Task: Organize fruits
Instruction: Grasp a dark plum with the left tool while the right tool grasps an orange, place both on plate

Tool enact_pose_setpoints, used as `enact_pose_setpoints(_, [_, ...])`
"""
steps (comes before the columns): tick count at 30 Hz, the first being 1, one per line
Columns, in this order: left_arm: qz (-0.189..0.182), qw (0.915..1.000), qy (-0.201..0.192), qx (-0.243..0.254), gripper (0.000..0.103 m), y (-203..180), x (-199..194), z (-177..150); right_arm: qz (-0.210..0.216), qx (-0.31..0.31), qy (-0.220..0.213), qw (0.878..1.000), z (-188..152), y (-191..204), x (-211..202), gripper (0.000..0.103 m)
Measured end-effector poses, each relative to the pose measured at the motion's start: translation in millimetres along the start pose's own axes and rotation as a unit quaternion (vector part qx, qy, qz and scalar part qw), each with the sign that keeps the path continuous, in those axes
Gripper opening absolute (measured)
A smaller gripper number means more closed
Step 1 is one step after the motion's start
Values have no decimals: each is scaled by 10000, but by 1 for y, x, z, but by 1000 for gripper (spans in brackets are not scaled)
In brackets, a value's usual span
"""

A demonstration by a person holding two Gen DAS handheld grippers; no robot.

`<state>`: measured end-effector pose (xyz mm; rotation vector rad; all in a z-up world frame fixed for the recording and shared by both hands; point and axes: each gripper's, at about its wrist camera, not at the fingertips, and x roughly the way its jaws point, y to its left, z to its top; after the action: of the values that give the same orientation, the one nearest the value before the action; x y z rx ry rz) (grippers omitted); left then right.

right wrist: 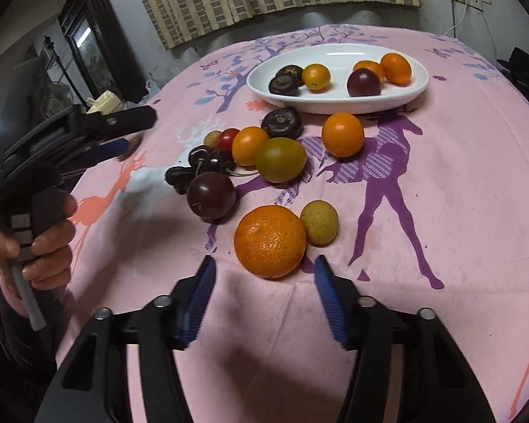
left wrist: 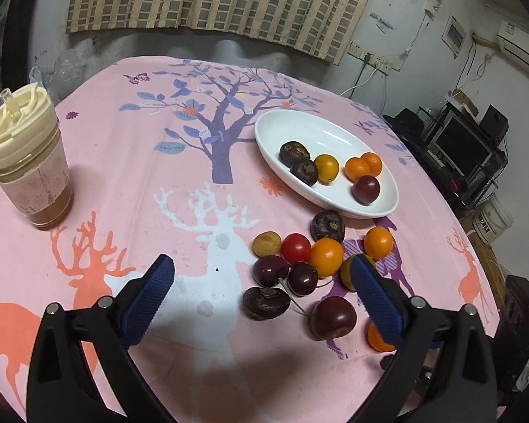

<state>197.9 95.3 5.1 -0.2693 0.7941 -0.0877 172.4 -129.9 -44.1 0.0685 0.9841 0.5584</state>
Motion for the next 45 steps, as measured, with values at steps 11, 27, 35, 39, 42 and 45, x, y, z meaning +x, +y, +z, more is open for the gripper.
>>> enact_pose_setpoints(11, [-41,9998,-27,-189,98,12,-7,-2,-397,-238,1,9989,12,7,15,43])
enact_pose_setpoints(27, [-754,9847,562,1465,62,-51,13,-44,44,716,-692,9950,13,-32,-11,43])
enact_pose_setpoints(35, [-573,9818,617,1703,44,-63,27,-47,57,762,-660,9949,12,-33,-11,43])
enact_pose_setpoints(39, [-510,9808,664,1763,44,-67,34,-48,72,781,-677,9946,11,-34,-13,43])
enact_pose_setpoints(42, [-368,9794,757,1834,43,-69,42,-51,96,820,-671,9943,11,-36,-13,43])
enact_pose_setpoints(45, [-291,9788,830,1849,40,-70,47,-53,119,811,-688,9943,10,-35,-14,43])
